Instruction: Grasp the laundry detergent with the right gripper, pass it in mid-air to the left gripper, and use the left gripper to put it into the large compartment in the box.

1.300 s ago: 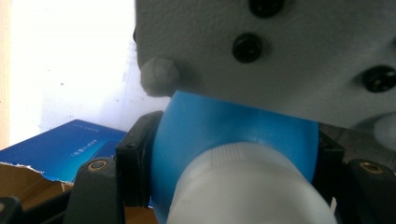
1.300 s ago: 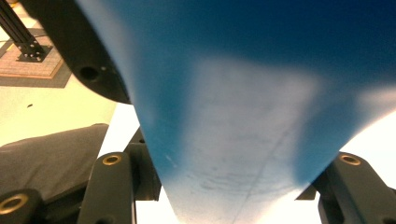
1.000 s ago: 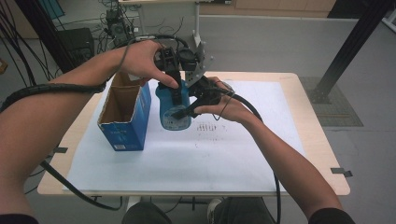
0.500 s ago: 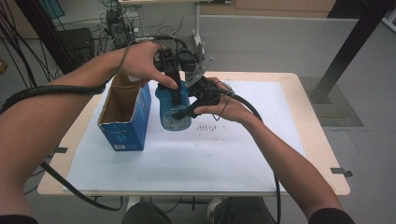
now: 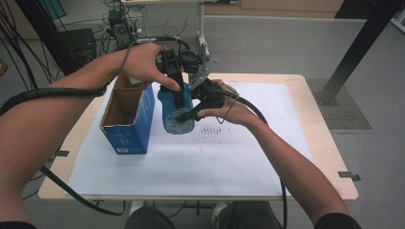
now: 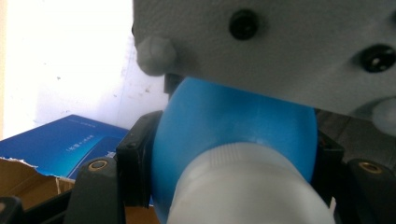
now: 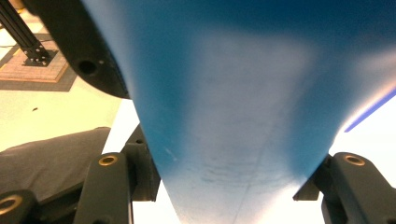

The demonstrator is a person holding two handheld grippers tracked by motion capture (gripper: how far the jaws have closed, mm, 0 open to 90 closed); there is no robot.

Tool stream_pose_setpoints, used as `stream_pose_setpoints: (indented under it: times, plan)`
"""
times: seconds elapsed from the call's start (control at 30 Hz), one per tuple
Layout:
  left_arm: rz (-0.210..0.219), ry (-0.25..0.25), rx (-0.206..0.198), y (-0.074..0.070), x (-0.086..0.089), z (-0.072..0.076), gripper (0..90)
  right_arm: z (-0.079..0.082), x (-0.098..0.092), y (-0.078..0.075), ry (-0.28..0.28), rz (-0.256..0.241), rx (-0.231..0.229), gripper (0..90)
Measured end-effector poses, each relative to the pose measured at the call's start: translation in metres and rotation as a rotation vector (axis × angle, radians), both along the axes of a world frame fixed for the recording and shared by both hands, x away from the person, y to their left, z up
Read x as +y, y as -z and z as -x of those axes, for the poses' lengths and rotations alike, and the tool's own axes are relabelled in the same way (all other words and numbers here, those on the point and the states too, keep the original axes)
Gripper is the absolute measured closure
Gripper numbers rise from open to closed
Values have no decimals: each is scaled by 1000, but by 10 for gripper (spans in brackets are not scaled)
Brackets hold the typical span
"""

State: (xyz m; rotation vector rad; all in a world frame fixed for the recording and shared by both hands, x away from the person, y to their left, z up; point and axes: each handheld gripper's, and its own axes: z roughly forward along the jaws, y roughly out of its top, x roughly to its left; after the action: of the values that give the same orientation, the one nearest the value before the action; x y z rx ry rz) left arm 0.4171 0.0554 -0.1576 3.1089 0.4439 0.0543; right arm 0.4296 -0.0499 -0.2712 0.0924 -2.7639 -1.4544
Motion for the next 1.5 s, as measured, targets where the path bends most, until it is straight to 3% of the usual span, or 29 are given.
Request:
stream_pose_setpoints:
  times: [0.2, 1.1, 1.5]
  plan:
    - [-1, 3, 4, 1, 1, 0, 356, -1, 0, 2, -4, -8, 25, 392]
    - [-1, -1, 2, -2, 1, 1, 357, 1, -1, 1, 14, -13, 35, 376]
    - [0, -25, -12, -5, 5, 2, 356, 3, -12, 6, 97, 18, 95, 65]
